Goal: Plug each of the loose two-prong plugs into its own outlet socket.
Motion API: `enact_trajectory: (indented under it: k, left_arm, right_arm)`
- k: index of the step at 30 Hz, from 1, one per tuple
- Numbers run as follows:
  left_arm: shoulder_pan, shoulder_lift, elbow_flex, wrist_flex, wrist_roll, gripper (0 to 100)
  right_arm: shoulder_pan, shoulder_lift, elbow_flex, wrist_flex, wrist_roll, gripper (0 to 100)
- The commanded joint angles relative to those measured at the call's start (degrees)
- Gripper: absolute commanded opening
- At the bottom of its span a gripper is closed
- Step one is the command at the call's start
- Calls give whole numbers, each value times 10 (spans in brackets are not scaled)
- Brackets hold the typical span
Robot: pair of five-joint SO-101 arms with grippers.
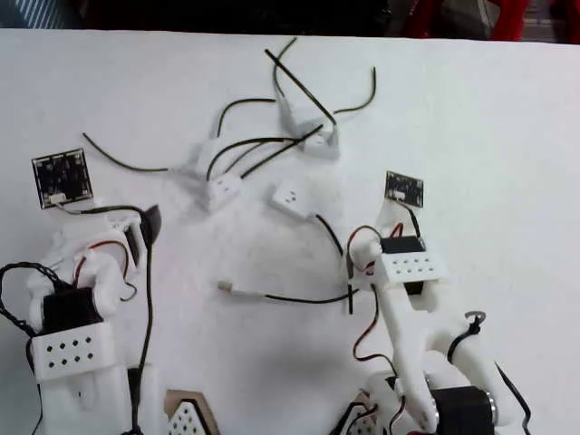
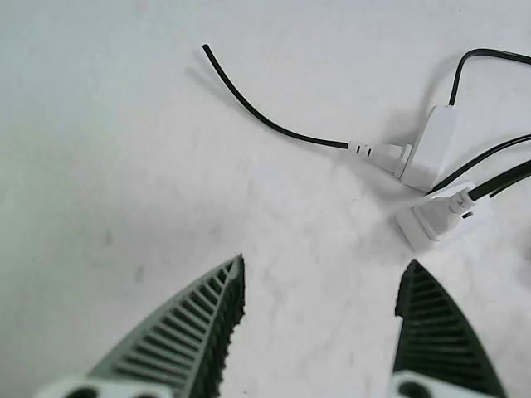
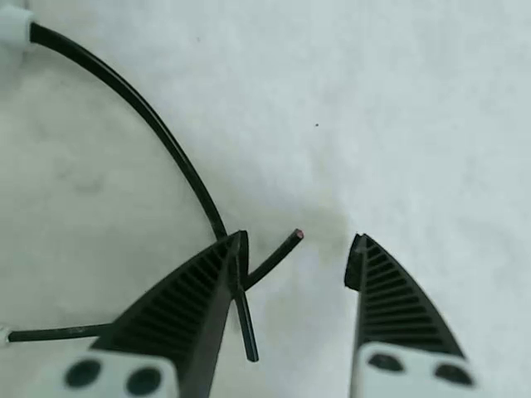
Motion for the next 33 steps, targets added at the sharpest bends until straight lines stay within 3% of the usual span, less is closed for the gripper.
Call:
enact_trajectory:
  k: [1, 6, 11, 15, 27, 33]
  left_arm:
    - [-7, -15, -1, -16, 3, 290]
    - [-7, -15, -1, -16, -3, 290]
    - [-7, -15, -1, -16, -16, 290]
    - [-7, -15, -1, -16, -17, 290]
    - [-7, -15, -1, -16, -17, 290]
    - [-7, -15, -1, -16, -17, 290]
  right_arm:
    - [2, 32, -5, -17, -1, 190]
    - [7, 118, -11, -63, 0, 139]
    - [7, 168, -76, -13, 0, 29]
    - [7, 178, -101, 27, 2, 17]
    - [7, 32, -163, 131, 7, 17]
    - [30, -59, -188, 127, 64, 16]
